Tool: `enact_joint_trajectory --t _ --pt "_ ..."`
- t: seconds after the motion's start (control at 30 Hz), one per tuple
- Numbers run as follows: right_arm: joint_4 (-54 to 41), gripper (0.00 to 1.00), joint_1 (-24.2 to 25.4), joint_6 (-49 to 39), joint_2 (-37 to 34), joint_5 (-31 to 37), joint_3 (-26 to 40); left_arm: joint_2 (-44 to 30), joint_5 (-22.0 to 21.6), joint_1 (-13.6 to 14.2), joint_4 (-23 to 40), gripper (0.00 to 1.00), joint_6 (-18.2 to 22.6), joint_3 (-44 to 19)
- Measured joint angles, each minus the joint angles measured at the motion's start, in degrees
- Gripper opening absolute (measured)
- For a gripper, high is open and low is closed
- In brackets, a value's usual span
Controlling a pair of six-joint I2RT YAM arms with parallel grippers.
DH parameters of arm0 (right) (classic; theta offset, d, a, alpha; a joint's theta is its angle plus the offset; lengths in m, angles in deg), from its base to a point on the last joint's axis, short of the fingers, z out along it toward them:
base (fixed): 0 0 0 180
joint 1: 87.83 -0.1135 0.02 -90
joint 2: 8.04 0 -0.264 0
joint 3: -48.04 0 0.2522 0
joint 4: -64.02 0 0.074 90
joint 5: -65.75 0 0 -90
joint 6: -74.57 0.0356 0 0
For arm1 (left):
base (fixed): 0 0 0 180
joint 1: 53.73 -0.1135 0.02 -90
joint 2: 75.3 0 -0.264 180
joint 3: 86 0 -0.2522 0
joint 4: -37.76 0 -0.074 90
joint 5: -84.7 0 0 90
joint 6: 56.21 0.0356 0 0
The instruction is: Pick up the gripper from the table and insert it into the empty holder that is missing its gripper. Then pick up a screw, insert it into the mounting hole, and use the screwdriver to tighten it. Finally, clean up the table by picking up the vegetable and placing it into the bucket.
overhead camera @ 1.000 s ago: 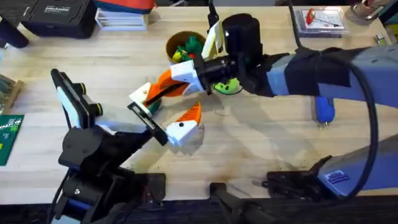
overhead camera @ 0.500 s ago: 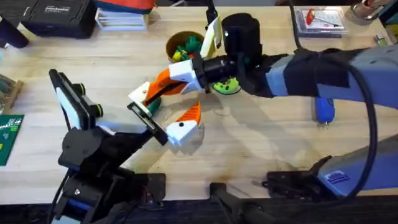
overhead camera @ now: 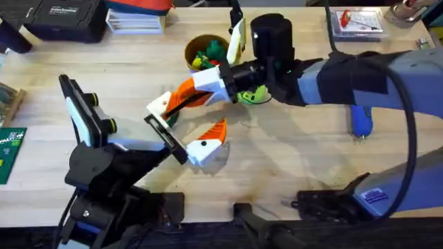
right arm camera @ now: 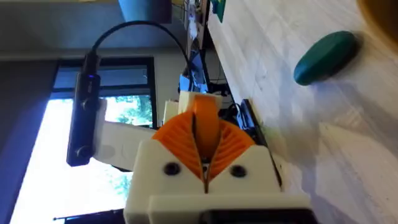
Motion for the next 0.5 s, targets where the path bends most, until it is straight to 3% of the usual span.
enact_joint_trajectory --t 0.5 --pt "-0.5 0.007 0.0 -1.2 0.0 0.3 0.0 0.0 0.5 0.0 0.0 0.987 0.1 0.0"
